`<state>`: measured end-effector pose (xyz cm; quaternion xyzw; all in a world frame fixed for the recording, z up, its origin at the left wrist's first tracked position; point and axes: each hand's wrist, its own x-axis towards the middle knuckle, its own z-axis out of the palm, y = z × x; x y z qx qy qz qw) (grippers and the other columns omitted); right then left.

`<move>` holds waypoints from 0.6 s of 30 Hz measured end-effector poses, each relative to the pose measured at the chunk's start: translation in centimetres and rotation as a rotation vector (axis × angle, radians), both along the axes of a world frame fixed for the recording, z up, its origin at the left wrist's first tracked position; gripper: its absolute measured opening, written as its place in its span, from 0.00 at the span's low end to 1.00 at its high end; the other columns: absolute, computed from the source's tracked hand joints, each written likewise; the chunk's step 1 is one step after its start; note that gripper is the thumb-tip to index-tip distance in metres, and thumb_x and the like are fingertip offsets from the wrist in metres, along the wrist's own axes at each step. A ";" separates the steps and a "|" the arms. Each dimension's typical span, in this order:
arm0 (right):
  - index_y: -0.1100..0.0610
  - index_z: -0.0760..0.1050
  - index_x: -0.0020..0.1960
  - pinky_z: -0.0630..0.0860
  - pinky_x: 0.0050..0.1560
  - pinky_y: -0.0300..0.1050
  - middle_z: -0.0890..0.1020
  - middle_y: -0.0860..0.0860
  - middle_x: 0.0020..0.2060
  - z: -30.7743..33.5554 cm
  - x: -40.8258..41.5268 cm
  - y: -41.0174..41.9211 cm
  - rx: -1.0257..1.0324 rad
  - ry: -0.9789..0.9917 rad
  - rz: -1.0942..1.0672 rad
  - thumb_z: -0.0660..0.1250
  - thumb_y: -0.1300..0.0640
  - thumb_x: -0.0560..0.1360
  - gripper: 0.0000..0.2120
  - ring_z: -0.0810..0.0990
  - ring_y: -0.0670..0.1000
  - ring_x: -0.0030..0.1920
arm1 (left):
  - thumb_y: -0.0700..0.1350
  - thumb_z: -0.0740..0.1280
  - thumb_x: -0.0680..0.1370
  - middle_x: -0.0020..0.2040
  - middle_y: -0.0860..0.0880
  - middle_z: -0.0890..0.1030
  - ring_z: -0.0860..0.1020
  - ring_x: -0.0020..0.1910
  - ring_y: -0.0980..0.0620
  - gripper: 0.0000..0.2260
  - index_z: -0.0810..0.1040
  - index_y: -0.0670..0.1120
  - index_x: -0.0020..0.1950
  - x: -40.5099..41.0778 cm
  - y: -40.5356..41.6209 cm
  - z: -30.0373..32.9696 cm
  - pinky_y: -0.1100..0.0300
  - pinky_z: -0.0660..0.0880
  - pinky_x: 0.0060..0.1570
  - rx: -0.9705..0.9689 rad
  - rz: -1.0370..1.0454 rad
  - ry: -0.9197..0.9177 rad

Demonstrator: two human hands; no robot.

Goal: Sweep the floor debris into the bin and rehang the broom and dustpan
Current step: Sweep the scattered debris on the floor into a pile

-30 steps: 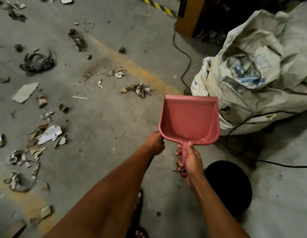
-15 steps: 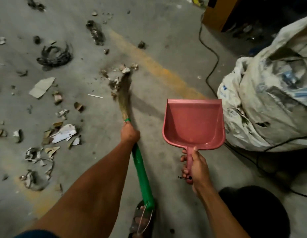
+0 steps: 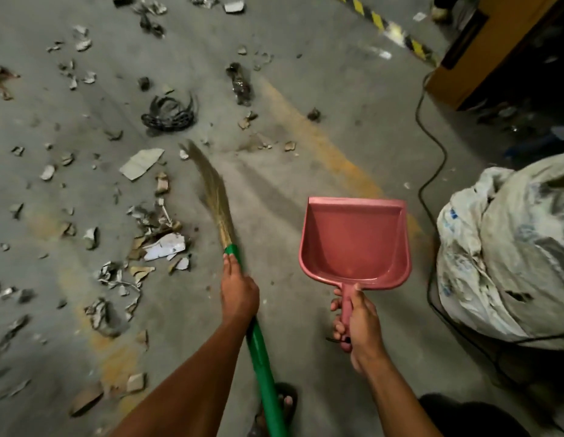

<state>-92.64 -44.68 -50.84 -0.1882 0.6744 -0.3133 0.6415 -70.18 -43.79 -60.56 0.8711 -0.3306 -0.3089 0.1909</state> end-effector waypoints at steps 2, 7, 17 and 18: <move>0.59 0.78 0.56 0.59 0.21 0.33 0.78 0.49 0.33 1.2 0.3 -1.3 -0.004 0.008 -0.005 0.54 0.44 0.88 0.22 0.65 0.45 0.20 | 0.39 0.61 0.82 0.85 0.47 0.57 0.61 0.82 0.47 0.32 0.55 0.45 0.85 -1.4 -1.1 1.4 0.60 0.54 0.76 -0.036 -0.077 0.006; 0.60 0.78 0.57 0.60 0.25 0.36 0.78 0.50 0.33 3.4 -0.7 -5.3 -0.040 0.035 -0.041 0.53 0.43 0.88 0.23 0.65 0.47 0.21 | 0.39 0.64 0.80 0.83 0.46 0.62 0.63 0.81 0.47 0.32 0.60 0.43 0.84 -5.2 -7.0 4.2 0.61 0.55 0.78 -0.158 -0.347 0.066; 0.61 0.78 0.60 0.65 0.22 0.37 0.78 0.56 0.37 1.2 -6.5 -14.7 -0.086 0.142 -0.087 0.52 0.43 0.88 0.25 0.69 0.48 0.24 | 0.35 0.62 0.71 0.69 0.37 0.77 0.76 0.65 0.35 0.26 0.77 0.39 0.70 -14.2 -22.5 2.1 0.54 0.74 0.63 0.012 -0.932 0.209; 0.61 0.78 0.59 0.64 0.22 0.37 0.78 0.56 0.37 0.5 -7.3 -15.8 -0.078 0.154 -0.091 0.52 0.42 0.87 0.25 0.69 0.48 0.24 | 0.33 0.63 0.73 0.67 0.36 0.78 0.76 0.64 0.35 0.22 0.78 0.37 0.67 -15.1 -23.9 1.4 0.55 0.73 0.61 0.055 -0.958 0.205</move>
